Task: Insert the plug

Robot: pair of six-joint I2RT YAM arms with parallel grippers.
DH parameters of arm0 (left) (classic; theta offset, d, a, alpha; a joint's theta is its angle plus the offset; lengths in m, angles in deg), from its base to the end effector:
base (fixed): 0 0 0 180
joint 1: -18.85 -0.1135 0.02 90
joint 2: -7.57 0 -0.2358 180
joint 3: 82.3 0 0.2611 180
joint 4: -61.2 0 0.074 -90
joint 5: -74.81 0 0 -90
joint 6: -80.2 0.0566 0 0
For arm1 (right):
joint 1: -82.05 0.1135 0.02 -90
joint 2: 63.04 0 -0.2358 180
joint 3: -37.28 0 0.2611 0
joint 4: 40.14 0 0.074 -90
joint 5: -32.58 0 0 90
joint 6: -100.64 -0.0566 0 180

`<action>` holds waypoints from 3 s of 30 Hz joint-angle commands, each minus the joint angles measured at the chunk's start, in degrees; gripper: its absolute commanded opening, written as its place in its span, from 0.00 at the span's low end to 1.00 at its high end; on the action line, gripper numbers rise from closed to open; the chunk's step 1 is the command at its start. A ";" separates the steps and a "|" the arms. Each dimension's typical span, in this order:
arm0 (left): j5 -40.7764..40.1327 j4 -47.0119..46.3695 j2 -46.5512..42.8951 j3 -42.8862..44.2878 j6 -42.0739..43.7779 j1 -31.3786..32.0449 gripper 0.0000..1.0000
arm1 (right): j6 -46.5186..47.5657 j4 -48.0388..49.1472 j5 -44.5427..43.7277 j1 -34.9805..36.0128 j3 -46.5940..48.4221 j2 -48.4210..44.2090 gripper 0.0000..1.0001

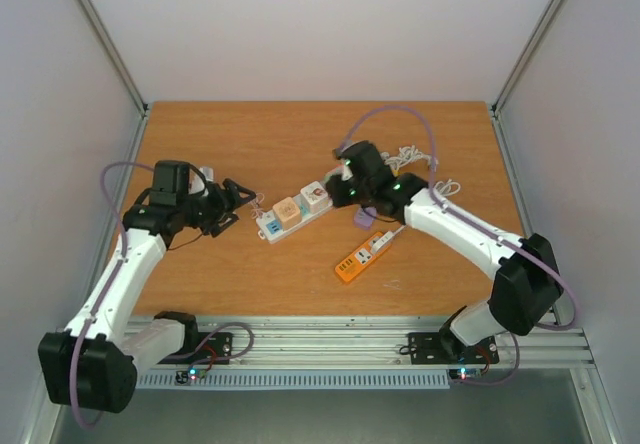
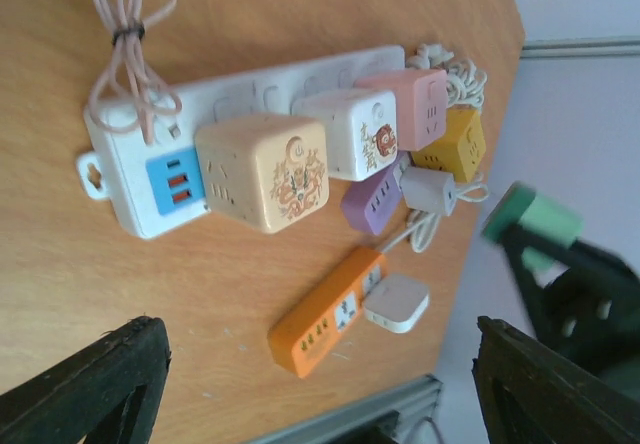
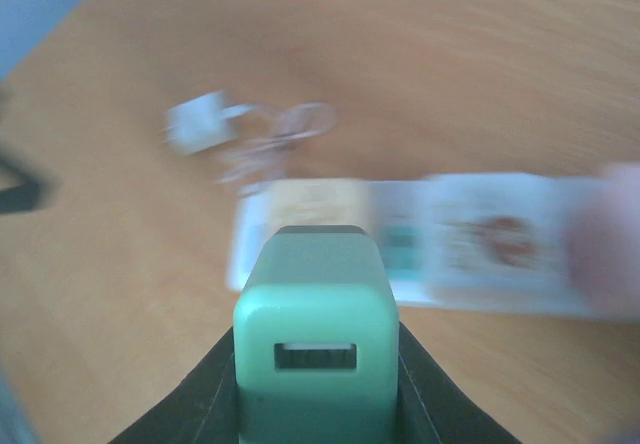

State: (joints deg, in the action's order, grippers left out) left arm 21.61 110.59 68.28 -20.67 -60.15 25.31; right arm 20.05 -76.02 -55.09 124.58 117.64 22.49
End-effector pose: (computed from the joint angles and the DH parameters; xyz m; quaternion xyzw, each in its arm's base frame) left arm 0.2394 -0.0612 0.2340 -0.2278 0.8648 -0.4196 0.1555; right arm 0.2638 0.2451 0.2393 -0.4060 0.8144 0.1358 0.3918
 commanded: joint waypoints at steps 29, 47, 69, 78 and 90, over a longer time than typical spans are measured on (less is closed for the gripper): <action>-23.47 11.23 -14.51 -1.89 26.53 -0.22 0.88 | -32.00 -43.60 -21.77 -18.26 34.57 23.76 0.05; -24.94 11.80 -14.59 -1.89 26.35 -0.19 0.88 | -34.55 -45.09 -20.20 -18.26 38.23 29.42 0.05; -24.84 11.83 -14.50 -2.04 26.27 -0.20 0.89 | -37.48 -54.38 -20.67 -18.26 44.97 37.04 0.04; -25.18 11.98 -14.21 -2.02 26.18 -0.22 0.89 | -36.13 -54.31 -14.82 -19.70 44.89 41.08 0.03; -24.89 11.94 -14.01 -1.97 25.73 -0.22 0.89 | -35.73 -53.65 -13.73 -20.32 43.04 43.98 0.07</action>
State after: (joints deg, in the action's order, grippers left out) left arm -3.05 123.98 54.16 -22.23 -34.62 25.31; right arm -15.66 -127.39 -72.12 105.49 163.78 59.76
